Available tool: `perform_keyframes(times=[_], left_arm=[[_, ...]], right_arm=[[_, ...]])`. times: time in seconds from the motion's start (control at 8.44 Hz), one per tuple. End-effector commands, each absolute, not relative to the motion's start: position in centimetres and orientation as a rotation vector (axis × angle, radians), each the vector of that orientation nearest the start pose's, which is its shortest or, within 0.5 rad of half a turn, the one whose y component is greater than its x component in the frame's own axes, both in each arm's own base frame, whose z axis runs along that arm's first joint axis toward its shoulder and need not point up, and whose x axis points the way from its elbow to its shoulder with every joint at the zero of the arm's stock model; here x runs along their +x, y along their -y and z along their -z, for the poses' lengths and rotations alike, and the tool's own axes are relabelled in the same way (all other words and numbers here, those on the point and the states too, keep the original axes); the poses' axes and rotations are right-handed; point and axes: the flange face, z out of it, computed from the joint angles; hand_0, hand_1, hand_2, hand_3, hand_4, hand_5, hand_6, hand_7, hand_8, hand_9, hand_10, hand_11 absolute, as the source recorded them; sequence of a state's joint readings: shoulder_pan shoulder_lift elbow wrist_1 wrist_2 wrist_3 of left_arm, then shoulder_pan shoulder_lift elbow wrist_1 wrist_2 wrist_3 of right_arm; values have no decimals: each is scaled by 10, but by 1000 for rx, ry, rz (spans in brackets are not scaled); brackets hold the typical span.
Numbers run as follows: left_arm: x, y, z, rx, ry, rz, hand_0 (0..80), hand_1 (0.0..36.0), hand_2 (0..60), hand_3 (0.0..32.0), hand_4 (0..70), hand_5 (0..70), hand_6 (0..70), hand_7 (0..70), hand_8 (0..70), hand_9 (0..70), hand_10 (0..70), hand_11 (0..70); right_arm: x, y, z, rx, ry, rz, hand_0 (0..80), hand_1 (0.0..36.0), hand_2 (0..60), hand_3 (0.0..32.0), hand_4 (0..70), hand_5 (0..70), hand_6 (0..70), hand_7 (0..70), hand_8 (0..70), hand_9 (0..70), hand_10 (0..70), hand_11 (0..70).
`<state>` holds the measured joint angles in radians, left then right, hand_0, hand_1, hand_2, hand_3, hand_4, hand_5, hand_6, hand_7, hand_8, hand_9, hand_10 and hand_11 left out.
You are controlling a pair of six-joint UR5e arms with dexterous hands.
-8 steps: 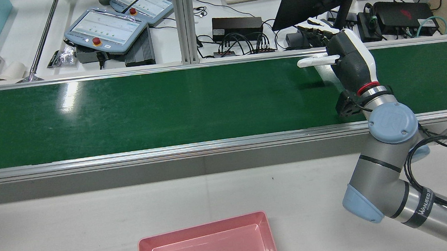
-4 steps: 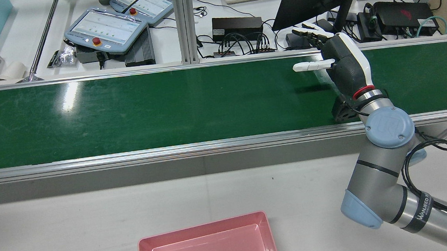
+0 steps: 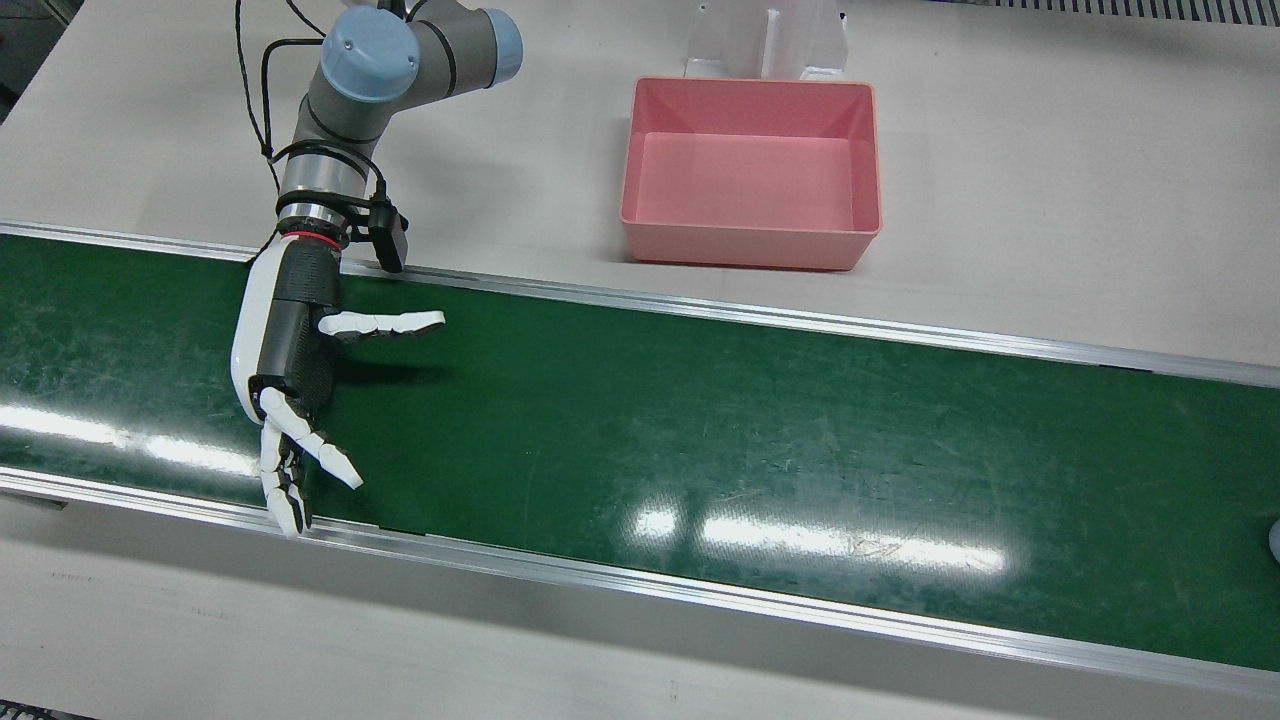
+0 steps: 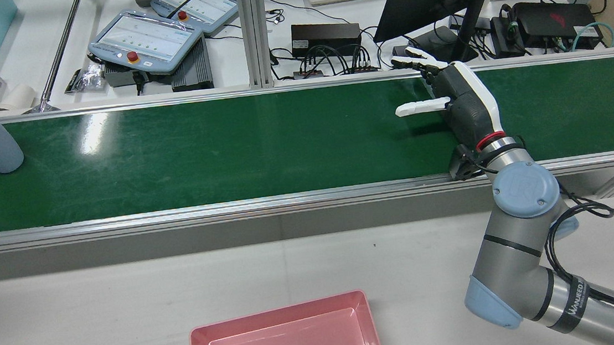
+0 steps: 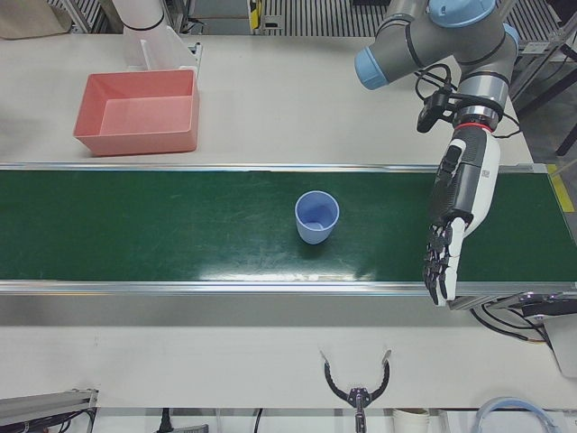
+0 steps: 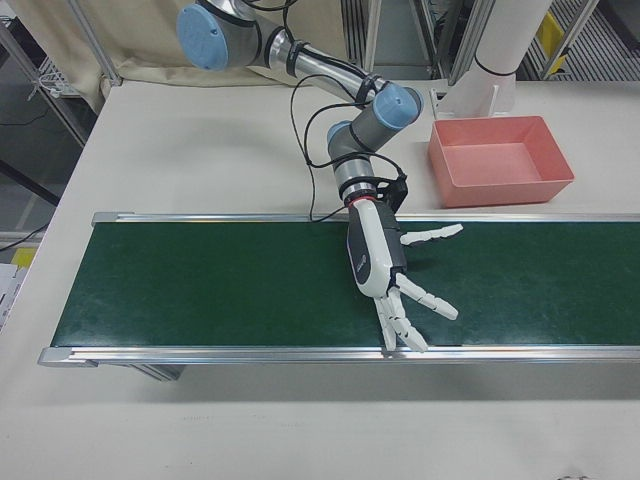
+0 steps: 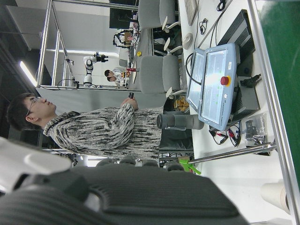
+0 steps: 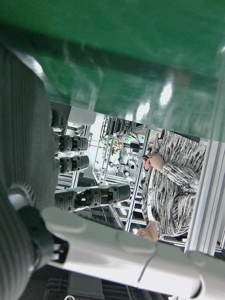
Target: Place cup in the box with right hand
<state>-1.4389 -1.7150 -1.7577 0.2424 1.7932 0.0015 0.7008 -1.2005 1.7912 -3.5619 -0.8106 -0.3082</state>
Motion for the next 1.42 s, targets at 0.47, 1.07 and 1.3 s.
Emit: perform_keyframes(times=[0.47,1.07,1.3], left_arm=[[-40,548,-546,-357,-2116,1933,0,0,0,0,0,0,0,0,0,0,0,0],[-40,548,-547,-357,-2115,1934,0,0,0,0,0,0,0,0,0,0,0,0],[-40,548,-546,-357,-2116,1933,0,0,0,0,0,0,0,0,0,0,0,0]], right_arm=[[-309,522,-418,-121,-2525,2187,556,152,41,0,193,62,55,192,83,159,15,41],[-318,531,-414,-150,-2524,2191,555,151,42,0,226,60,58,206,84,163,22,50],[-318,531,-413,-148,-2527,2188,557,140,22,0,227,61,58,205,85,164,22,50]])
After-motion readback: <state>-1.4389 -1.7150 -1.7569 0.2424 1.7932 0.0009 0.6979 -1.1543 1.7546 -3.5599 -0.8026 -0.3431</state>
